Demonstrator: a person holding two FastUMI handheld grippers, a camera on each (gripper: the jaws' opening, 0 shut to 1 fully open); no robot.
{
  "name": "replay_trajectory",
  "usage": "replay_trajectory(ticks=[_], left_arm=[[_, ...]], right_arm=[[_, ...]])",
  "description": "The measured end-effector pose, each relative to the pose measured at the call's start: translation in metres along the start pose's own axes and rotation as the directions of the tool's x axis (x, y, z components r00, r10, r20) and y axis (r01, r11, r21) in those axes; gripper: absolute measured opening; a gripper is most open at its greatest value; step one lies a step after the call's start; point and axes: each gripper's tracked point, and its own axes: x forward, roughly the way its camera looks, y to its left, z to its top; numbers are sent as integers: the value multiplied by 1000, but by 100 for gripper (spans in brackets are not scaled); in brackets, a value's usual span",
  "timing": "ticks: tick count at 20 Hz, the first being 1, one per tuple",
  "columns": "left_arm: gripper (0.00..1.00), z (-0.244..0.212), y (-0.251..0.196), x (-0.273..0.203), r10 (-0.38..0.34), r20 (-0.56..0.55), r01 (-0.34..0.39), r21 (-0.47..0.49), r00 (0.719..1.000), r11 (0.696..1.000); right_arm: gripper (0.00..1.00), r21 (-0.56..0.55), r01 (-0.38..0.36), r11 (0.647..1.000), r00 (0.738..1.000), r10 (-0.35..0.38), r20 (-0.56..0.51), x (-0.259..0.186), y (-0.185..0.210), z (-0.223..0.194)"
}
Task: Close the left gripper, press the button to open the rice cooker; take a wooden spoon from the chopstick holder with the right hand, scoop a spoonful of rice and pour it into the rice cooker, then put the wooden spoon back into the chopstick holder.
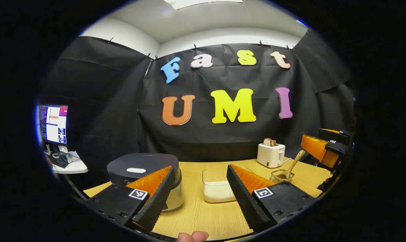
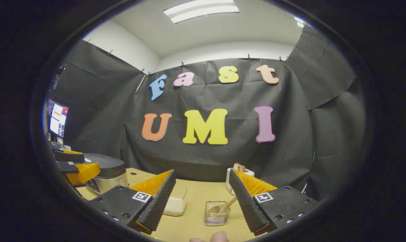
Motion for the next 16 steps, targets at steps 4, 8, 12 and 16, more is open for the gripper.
replay_trajectory(ticks=[4, 8, 12, 16], left_arm=[[99, 1, -1, 0, -2, -1, 2, -3, 1000, 1000], [99, -1, -2, -1, -6, -5, 6, -7, 1000, 1000], [99, -2, -1, 0, -2, -8, 2, -5, 1000, 1000], [99, -4, -1, 0, -3, -13, 3, -7, 1000, 1000]], right_arm=[[96, 1, -1, 1000, 1000, 1, 0, 0, 0, 1], [96, 3, -1, 1000, 1000, 1, 0, -1, -1, 0], [96, 4, -3, 1000, 1000, 3, -1, 0, 0, -1], [96, 6, -8, 1000, 1000, 8, -1, 2, 0, -2]])
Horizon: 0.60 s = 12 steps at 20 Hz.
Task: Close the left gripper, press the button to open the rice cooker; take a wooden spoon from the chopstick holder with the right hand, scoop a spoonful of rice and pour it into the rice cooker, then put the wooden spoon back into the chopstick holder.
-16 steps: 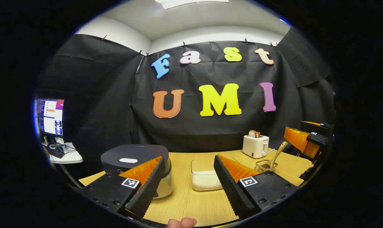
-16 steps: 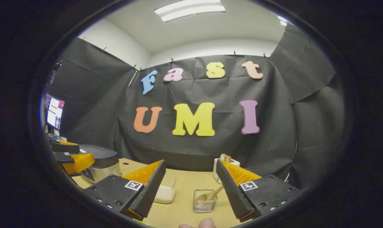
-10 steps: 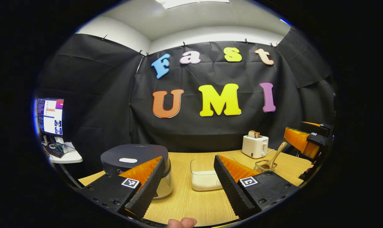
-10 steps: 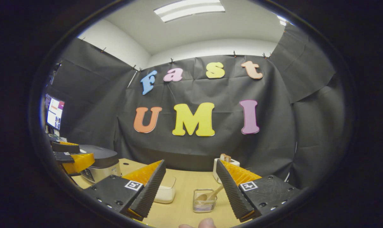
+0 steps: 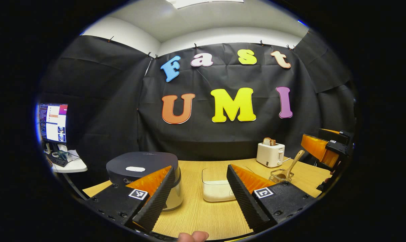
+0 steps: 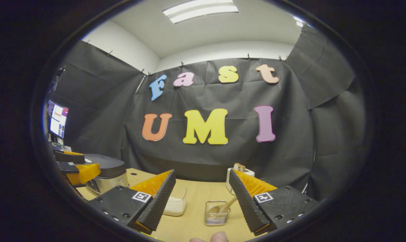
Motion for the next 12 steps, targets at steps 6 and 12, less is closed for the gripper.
replay_trajectory(ticks=[6, 12], left_arm=[[99, -6, -5, 5, 12, -22, -12, -2, 1000, 1000], [98, -1, 11, 3, 79, -46, -81, -35, 996, 996]], right_arm=[[95, 5, -37, 999, 999, 37, -14, 7, 2, -2], [95, 14, -82, 997, 996, 82, -27, 16, -6, -9]])
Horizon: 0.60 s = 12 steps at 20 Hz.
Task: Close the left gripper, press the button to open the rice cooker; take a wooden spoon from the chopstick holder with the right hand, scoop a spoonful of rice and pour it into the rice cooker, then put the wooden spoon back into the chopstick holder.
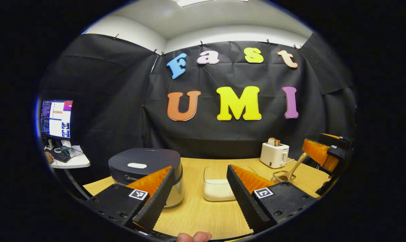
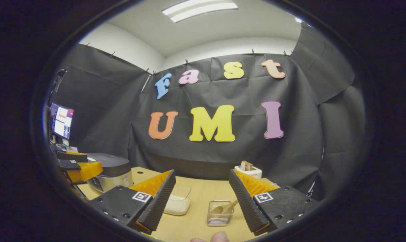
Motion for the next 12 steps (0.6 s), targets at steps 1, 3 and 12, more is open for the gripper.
replay_trajectory(ticks=[1, 3, 12], left_arm=[[98, 1, 10, 2, 23, -14, -23, 0, 1000, 1000], [99, 10, 31, 4, 73, -24, -73, 11, 997, 997], [79, 33, 101, 31, 144, -165, -135, 63, 976, 989]], right_arm=[[95, 14, -6, 1000, 1000, 6, -1, 2, -3, -2], [96, 42, -13, 999, 1000, 13, -1, 5, -9, -5], [95, 58, -39, 998, 999, 38, 15, 17, -31, -9]])
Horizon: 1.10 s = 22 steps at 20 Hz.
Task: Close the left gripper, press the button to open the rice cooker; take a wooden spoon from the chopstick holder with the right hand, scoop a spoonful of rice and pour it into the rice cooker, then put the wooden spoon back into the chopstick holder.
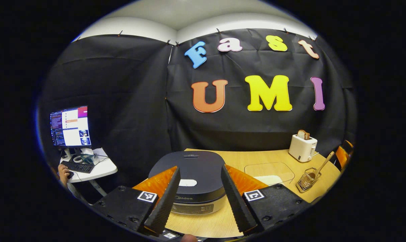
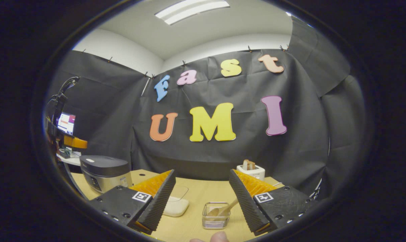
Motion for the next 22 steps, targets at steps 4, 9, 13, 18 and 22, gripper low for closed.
replay_trajectory(ticks=[4, 9, 13, 18, 22], left_arm=[[58, 3, 13, 17, -3, -83, 4, 11, 997, 1000], [4, -27, 20, 33, -59, -282, 43, -63, 958, 997], [3, -43, 26, 36, -63, -379, 36, -79, 923, 996], [3, -60, 27, 46, -62, -460, 9, -116, 886, 993], [3, -67, 25, 47, -81, -503, 22, -122, 860, 992]], right_arm=[[96, -21, 23, 1000, 1000, -23, 16, 0, -14, 3], [95, -23, 42, 999, 999, -42, 8, -4, -28, -2], [96, -23, 56, 998, 998, -55, 10, -2, -33, -8], [95, -18, 58, 998, 998, -58, 7, -4, -38, -12], [95, 14, 65, 998, 998, -65, -16, -2, -45, -22]])
